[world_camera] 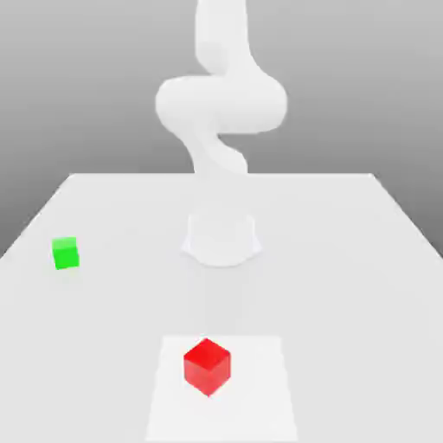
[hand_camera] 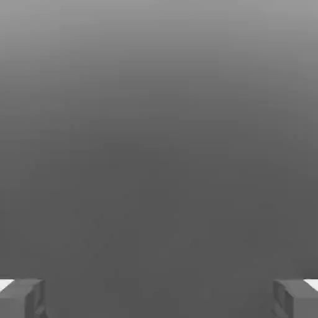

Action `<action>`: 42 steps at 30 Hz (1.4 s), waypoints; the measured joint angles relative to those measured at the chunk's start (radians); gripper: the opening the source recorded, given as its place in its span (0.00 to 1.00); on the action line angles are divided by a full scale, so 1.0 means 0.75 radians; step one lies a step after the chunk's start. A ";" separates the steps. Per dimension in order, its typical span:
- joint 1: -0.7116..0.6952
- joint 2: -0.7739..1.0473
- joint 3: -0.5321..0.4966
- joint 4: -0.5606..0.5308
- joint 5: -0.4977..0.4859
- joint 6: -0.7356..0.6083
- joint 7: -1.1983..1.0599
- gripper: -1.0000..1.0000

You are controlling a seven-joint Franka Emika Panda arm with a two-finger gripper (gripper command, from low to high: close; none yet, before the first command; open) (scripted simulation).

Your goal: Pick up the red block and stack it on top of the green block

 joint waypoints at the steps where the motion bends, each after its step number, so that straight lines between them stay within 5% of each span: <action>1: -0.003 0.056 -0.003 -0.029 0.020 0.031 0.028 0.50; 13: -0.057 0.650 0.043 -0.338 0.124 0.362 0.413 0.50; 20: -0.110 0.980 0.056 -0.509 -0.024 0.564 0.771 0.50; 26: -0.095 1.264 0.034 -0.488 -0.077 0.800 0.833 0.50; 27: -0.094 1.295 0.032 -0.484 -0.076 0.825 0.833 0.00; 34: -0.094 1.293 0.033 -0.484 -0.081 0.826 0.837 0.00; 42: -0.211 0.972 0.003 -0.535 -0.074 0.562 0.808 0.00</action>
